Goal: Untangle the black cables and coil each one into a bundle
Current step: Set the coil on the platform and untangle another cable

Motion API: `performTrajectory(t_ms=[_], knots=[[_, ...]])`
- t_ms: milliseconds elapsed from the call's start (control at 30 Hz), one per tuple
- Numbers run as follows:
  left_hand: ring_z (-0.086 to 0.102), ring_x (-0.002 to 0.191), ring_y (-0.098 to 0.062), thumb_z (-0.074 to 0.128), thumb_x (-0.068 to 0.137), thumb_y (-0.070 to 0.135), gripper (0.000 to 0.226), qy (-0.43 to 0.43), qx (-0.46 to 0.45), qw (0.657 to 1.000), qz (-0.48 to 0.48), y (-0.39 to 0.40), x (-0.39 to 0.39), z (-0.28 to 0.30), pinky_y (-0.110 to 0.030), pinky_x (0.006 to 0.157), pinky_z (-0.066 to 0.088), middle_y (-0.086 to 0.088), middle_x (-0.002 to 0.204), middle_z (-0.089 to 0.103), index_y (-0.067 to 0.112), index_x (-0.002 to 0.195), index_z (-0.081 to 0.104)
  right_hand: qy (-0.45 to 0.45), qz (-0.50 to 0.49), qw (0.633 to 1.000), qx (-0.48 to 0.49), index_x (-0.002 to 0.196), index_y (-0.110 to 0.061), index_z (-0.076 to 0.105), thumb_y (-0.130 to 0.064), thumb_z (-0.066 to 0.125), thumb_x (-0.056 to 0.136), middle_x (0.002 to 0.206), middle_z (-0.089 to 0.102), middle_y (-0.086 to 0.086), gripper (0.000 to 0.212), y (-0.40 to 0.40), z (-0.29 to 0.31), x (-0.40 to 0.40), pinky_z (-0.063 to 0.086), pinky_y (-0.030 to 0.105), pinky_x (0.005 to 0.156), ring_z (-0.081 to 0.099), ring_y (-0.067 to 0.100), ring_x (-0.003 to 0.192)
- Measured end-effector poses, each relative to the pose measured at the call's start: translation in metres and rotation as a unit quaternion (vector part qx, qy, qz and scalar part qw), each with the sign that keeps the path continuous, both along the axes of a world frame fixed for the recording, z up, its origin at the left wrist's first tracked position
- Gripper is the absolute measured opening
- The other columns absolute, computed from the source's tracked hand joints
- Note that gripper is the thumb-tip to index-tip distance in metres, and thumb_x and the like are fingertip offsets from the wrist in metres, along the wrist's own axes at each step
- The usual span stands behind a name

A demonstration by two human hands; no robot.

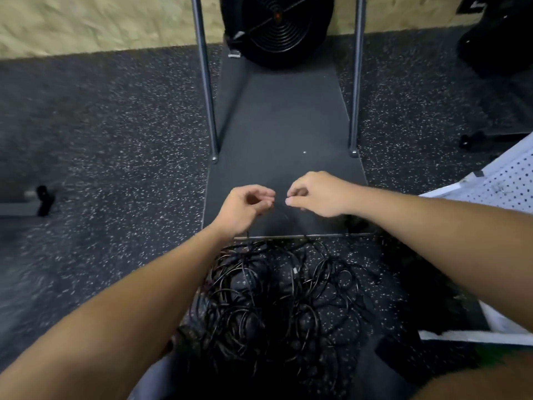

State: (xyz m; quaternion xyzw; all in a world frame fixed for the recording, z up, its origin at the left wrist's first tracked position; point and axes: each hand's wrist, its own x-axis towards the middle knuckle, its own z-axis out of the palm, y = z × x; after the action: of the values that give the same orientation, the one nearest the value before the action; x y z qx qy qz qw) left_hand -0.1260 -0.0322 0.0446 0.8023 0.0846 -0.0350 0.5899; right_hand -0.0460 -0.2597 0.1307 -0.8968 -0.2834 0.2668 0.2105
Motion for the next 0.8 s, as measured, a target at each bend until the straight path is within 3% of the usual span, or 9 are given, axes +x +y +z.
performTrajectory(t_ms=[100, 200, 367, 433, 533, 633, 700, 733, 800], knots=[[0.069, 0.084, -0.011, 0.081, 0.097, 0.002, 0.015, 0.01, 0.035, 0.999, 0.019, 0.034, -0.039, -0.007, -0.034, 0.087, 0.061, -0.009, 0.094, 0.079, 0.007, 0.11, 0.082, 0.0, 0.08, 0.995, -0.055, 0.115, -0.025, 0.081, -0.051, 0.071, 0.102, 0.108, 0.078, -0.01, 0.03, 0.04, -0.009, -0.04, 0.056, 0.036, 0.095, 0.071, 0.018, 0.104], [0.076, 0.09, -0.019, 0.083, 0.095, 0.004, 0.015, 0.047, 0.077, 0.996, 0.016, 0.054, -0.078, -0.035, -0.045, 0.097, 0.062, -0.006, 0.101, 0.082, 0.017, 0.101, 0.082, 0.017, 0.128, 0.988, -0.09, 0.117, -0.021, 0.081, -0.045, 0.072, 0.103, 0.112, 0.08, -0.002, 0.029, 0.066, -0.042, -0.081, 0.057, 0.036, 0.096, 0.07, 0.022, 0.104], [0.076, 0.092, -0.013, 0.084, 0.094, 0.009, 0.014, 0.123, 0.151, 0.981, 0.001, 0.063, -0.112, -0.083, -0.04, 0.098, 0.061, 0.005, 0.097, 0.081, 0.021, 0.1, 0.081, 0.044, 0.079, 0.987, -0.13, 0.109, -0.019, 0.083, -0.039, 0.078, 0.097, 0.105, 0.082, 0.004, 0.023, 0.08, -0.116, -0.115, 0.059, 0.037, 0.092, 0.074, 0.028, 0.102], [0.077, 0.101, -0.019, 0.085, 0.095, 0.019, 0.013, 0.169, 0.2, 0.965, 0.003, 0.058, -0.118, -0.103, -0.035, 0.099, 0.059, 0.001, 0.104, 0.082, 0.021, 0.108, 0.081, 0.082, 0.024, 0.989, -0.119, 0.114, -0.018, 0.083, -0.03, 0.079, 0.098, 0.109, 0.082, 0.004, 0.021, 0.079, -0.143, -0.123, 0.057, 0.031, 0.094, 0.074, 0.025, 0.103], [0.073, 0.119, -0.028, 0.083, 0.097, 0.029, 0.041, 0.251, 0.213, 0.944, 0.001, 0.038, -0.125, -0.128, -0.036, 0.106, 0.056, -0.009, 0.125, 0.079, 0.013, 0.134, 0.072, 0.163, -0.063, 0.981, -0.088, 0.135, -0.016, 0.075, -0.018, 0.077, 0.1, 0.125, 0.078, 0.003, 0.035, 0.082, -0.178, -0.137, 0.051, 0.024, 0.096, 0.071, 0.02, 0.11], [0.067, 0.129, -0.032, 0.079, 0.099, 0.027, 0.056, 0.272, 0.173, 0.946, 0.017, 0.017, -0.126, -0.144, -0.036, 0.111, 0.051, -0.013, 0.137, 0.072, 0.01, 0.149, 0.058, 0.235, -0.103, 0.965, -0.059, 0.158, -0.016, 0.055, -0.005, 0.066, 0.101, 0.149, 0.066, 0.001, 0.06, 0.087, -0.214, -0.143, 0.053, 0.032, 0.11, 0.065, 0.02, 0.129], [0.067, 0.125, -0.031, 0.08, 0.098, 0.026, 0.063, 0.28, 0.147, 0.948, 0.049, 0.008, -0.125, -0.15, -0.035, 0.108, 0.05, -0.012, 0.134, 0.071, 0.01, 0.152, 0.051, 0.272, -0.124, 0.954, -0.033, 0.162, -0.02, 0.05, -0.002, 0.058, 0.096, 0.155, 0.062, 0.002, 0.068, 0.088, -0.243, -0.144, 0.054, 0.037, 0.113, 0.063, 0.021, 0.134], [0.069, 0.118, -0.029, 0.084, 0.096, 0.026, 0.064, 0.283, 0.123, 0.949, 0.069, 0.006, -0.124, -0.151, -0.034, 0.103, 0.051, -0.01, 0.126, 0.073, 0.01, 0.15, 0.051, 0.282, -0.13, 0.95, -0.024, 0.158, -0.022, 0.054, -0.003, 0.056, 0.094, 0.152, 0.064, 0.003, 0.067, 0.089, -0.246, -0.145, 0.056, 0.038, 0.11, 0.065, 0.021, 0.131], [0.068, 0.098, -0.024, 0.092, 0.089, 0.028, 0.059, 0.283, 0.073, 0.951, 0.099, 0.005, -0.121, -0.146, -0.032, 0.088, 0.05, -0.003, 0.106, 0.072, 0.013, 0.134, 0.057, 0.266, -0.124, 0.956, -0.014, 0.132, -0.026, 0.072, -0.004, 0.053, 0.095, 0.123, 0.077, 0.003, 0.047, 0.088, -0.237, -0.145, 0.058, 0.034, 0.083, 0.072, 0.022, 0.101]])
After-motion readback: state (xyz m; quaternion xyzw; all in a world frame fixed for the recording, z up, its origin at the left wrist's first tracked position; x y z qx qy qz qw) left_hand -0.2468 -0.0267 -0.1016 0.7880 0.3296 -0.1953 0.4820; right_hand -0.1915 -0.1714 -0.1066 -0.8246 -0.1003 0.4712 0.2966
